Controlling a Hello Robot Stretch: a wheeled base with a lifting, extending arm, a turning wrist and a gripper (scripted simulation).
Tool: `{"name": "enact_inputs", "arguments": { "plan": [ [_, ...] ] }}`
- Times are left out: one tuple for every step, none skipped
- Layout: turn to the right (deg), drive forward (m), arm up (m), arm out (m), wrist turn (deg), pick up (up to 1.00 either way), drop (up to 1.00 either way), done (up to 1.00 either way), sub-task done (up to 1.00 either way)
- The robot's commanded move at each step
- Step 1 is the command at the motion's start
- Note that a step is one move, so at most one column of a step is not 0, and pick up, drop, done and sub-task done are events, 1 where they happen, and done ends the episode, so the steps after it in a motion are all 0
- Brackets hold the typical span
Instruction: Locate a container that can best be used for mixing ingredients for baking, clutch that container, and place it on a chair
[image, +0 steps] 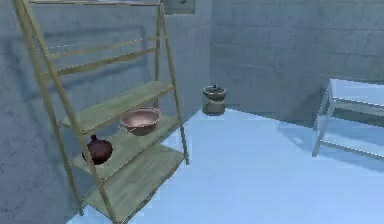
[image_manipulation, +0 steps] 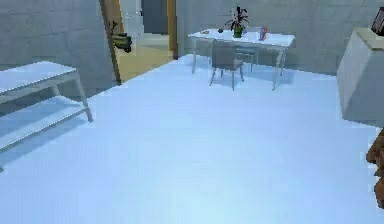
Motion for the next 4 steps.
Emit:
{"name": "enact_inputs", "arguments": {
  "plan": [
    [45.0, 0.00, 0.00, 0.00, 0.0, 0.00, 0.00, 0.00, 0.00],
    [45.0, 0.00, 0.00, 0.00, 0.0, 0.00, 0.00, 0.00, 0.00],
    [30.0, 0.00, 0.00, 0.00, 0.0, 0.00, 0.00, 0.00, 0.00],
    [0.0, 0.05, 0.00, 0.00, 0.0, 0.00, 0.00, 0.00, 0.00]
  ]
}}
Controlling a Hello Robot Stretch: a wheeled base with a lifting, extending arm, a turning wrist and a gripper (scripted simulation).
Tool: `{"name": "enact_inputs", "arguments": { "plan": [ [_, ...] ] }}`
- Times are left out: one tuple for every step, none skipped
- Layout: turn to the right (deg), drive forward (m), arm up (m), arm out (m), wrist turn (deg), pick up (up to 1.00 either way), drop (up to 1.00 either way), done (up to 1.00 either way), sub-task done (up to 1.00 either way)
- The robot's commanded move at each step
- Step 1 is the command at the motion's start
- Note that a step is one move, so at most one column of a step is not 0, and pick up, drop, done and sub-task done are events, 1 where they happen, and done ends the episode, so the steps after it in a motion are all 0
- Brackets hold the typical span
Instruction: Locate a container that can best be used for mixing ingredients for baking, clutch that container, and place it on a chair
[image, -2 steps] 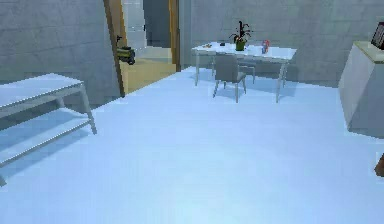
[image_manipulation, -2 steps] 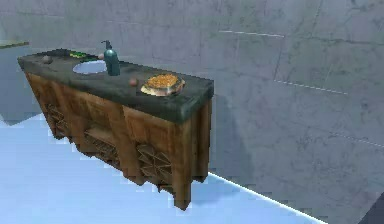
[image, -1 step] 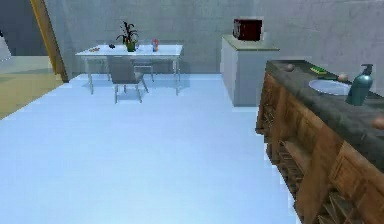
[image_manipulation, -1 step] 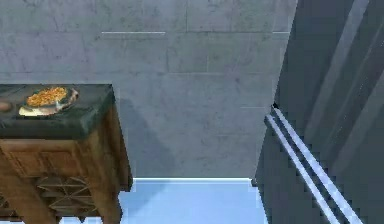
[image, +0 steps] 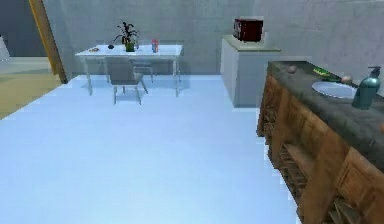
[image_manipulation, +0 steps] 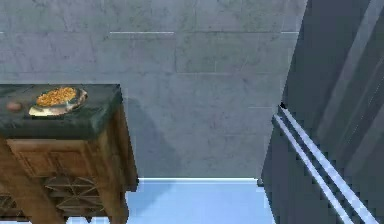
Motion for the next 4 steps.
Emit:
{"name": "enact_inputs", "arguments": {
  "plan": [
    [-39.0, 0.00, 0.00, 0.00, 0.0, 0.00, 0.00, 0.00, 0.00],
    [0.0, 1.00, 0.00, 0.00, 0.0, 0.00, 0.00, 0.00, 0.00],
    [0.0, 1.00, 0.00, 0.00, 0.0, 0.00, 0.00, 0.00, 0.00],
    [-3.0, 0.00, 0.00, 0.00, 0.0, 0.00, 0.00, 0.00, 0.00]
  ]
}}
